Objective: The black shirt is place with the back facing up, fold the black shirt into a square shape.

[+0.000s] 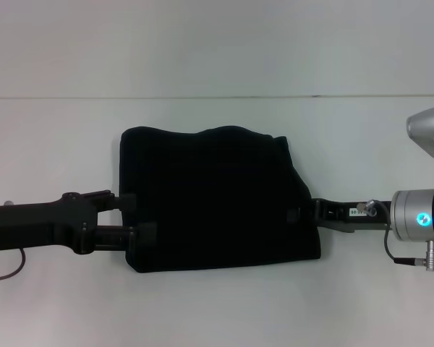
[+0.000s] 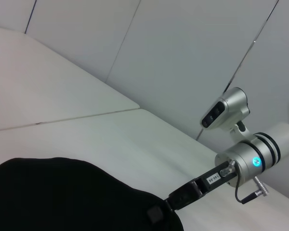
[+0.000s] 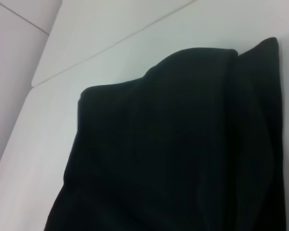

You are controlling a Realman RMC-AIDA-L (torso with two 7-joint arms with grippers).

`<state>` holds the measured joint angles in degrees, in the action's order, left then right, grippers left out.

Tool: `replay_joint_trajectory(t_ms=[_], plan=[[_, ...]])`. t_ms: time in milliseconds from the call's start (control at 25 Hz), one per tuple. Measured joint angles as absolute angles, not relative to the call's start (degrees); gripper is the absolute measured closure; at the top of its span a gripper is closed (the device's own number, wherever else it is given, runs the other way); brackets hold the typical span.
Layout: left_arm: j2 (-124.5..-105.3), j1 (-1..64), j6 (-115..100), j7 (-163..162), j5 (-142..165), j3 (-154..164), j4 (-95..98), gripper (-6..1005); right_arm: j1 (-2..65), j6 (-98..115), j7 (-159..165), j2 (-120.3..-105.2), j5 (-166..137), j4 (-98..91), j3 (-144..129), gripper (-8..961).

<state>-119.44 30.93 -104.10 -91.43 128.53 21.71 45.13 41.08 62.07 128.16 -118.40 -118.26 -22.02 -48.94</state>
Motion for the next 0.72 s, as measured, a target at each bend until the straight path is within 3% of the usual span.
replay_joint_trajectory(t_ms=[720], plan=[[-119.44,31.1,-104.3,-91.7,128.7,21.8,44.9,53,38.8,64.9,123.7,-119.51,-115.6,-21.9,-49.0,879]])
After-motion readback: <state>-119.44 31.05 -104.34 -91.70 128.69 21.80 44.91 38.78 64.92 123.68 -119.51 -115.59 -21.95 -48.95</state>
